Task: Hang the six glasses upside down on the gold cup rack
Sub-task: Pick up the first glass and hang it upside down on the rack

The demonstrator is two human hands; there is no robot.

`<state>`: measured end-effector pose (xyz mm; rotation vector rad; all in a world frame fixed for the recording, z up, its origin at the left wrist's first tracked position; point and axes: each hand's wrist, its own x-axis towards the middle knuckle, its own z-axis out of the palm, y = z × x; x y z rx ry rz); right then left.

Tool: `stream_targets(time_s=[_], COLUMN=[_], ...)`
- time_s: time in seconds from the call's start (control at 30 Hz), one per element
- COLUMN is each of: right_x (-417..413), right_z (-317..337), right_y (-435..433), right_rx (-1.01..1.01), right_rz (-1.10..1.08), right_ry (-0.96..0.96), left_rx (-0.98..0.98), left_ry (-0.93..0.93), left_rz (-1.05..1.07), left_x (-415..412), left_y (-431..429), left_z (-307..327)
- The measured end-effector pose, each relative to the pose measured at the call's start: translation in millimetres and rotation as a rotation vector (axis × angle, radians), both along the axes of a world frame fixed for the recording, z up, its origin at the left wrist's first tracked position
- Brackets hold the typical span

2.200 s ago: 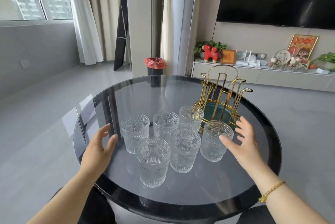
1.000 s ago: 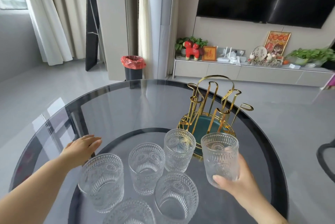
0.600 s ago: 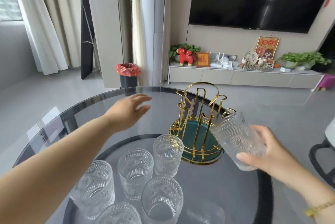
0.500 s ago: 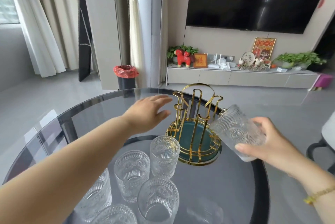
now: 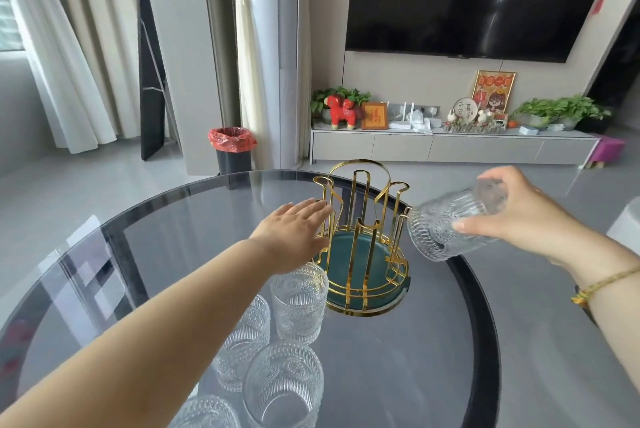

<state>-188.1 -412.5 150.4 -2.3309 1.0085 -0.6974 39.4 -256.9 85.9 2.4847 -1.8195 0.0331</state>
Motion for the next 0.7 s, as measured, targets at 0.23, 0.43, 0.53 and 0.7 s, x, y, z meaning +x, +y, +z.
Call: stream_targets(time_s=[0.23, 0.43, 0.53, 0.7], right_x=[40, 63, 70, 77], right_z=[-4, -22, -32, -42], right_y=[-3, -3, 0, 0], right_rx=[-0.016, 0.003, 0.022, 0.047], right_rz=[0.097, 0.119, 0.125, 0.145], right_ry=[0.094, 0.207, 0.232, 0.265], left_rx=[-0.02, -0.057, -0.073, -0.08], left_ry=[0.077, 0.121, 0.141, 0.158], left_rz=[0.027, 0.041, 0.044, 0.048], left_x=[9, 10, 10, 11], left_y=[5, 2, 1, 1], left_z=[3, -2, -4, -5])
